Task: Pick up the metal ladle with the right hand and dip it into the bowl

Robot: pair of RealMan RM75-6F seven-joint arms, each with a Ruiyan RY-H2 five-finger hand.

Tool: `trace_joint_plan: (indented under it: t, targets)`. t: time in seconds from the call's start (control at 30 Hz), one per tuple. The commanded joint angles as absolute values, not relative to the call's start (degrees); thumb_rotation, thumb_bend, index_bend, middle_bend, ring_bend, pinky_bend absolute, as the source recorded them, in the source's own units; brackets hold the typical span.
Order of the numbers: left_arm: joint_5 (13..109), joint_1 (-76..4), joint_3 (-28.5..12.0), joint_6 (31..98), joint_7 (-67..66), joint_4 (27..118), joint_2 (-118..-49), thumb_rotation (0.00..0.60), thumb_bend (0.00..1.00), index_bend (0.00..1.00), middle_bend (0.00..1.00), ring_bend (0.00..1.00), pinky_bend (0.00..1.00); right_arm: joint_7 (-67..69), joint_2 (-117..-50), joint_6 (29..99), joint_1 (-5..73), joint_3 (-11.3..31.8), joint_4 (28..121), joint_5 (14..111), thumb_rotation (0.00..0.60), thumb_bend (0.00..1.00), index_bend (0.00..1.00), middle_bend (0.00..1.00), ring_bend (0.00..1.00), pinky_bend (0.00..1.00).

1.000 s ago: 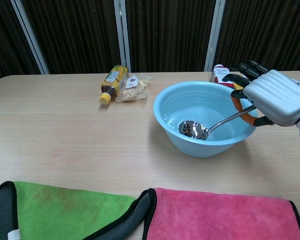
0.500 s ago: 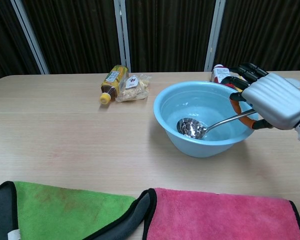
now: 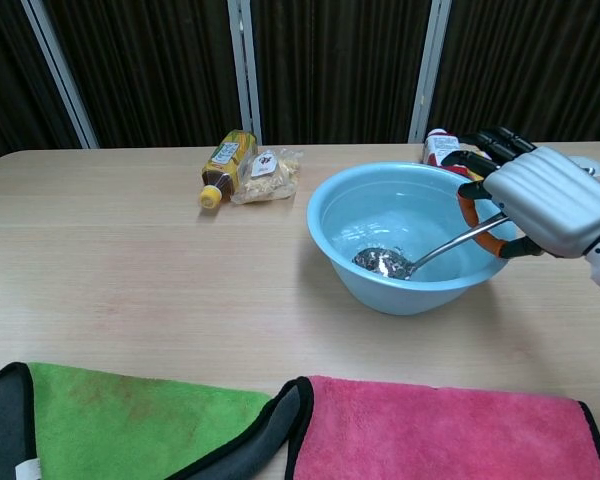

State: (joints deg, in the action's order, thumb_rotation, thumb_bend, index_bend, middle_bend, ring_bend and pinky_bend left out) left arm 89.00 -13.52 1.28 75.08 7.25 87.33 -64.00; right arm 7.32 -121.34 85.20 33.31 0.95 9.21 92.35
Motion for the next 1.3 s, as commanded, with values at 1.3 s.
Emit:
trace_joint_plan:
  t: [1.3]
  targets:
    - [91.23,-12.54,1.87,77.92,7.74,87.13,-63.80,0.600,0.34,0.00,0.00,0.00,0.00,4.63,-103.91,81.68,36.18,9.02,40.93,85.97,0.600,0.37,0.73,0.15,0.00,0.00]
